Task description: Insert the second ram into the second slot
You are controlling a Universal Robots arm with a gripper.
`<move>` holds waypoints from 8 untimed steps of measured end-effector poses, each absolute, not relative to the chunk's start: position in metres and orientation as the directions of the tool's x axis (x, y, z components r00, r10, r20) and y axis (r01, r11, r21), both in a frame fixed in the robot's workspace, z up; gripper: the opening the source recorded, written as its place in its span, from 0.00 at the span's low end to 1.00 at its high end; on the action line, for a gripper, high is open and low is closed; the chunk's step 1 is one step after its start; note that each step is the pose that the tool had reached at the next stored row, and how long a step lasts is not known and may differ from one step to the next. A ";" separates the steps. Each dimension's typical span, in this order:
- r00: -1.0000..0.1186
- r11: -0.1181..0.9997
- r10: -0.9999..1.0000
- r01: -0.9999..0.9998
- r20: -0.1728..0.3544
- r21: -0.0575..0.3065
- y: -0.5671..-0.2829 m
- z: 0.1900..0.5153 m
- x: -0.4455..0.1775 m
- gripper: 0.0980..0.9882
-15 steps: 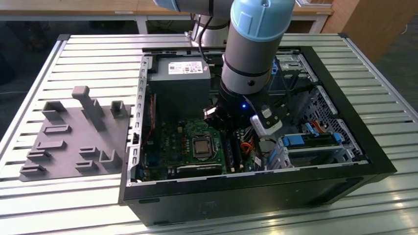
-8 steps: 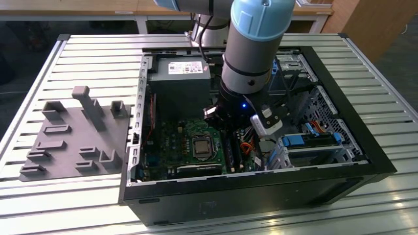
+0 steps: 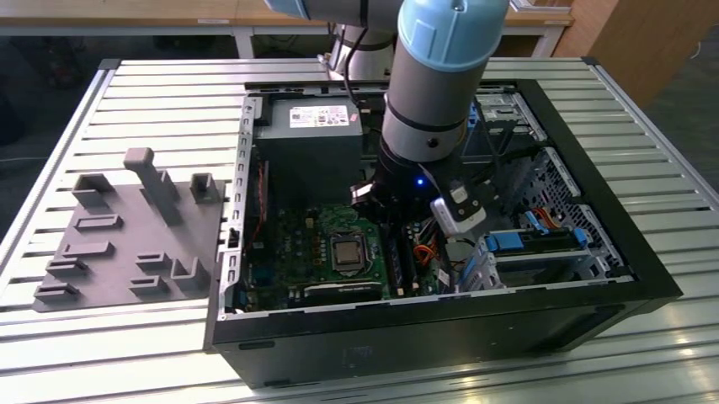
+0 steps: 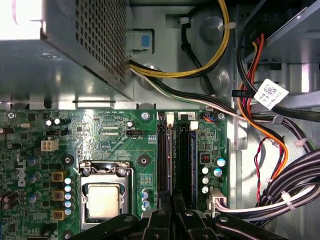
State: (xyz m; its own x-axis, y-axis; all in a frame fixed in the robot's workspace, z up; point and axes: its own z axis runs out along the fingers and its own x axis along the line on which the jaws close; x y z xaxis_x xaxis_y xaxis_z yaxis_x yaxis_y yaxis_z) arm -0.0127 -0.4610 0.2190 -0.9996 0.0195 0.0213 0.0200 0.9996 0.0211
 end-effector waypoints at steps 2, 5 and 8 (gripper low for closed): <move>-1.000 1.000 0.021 0.021 0.021 0.021 -0.461 0.219 -0.013 0.04; -1.000 1.000 0.021 0.022 0.021 0.021 -0.461 0.218 -0.013 0.04; -1.000 1.000 0.022 0.022 0.021 0.022 -0.461 0.219 -0.013 0.04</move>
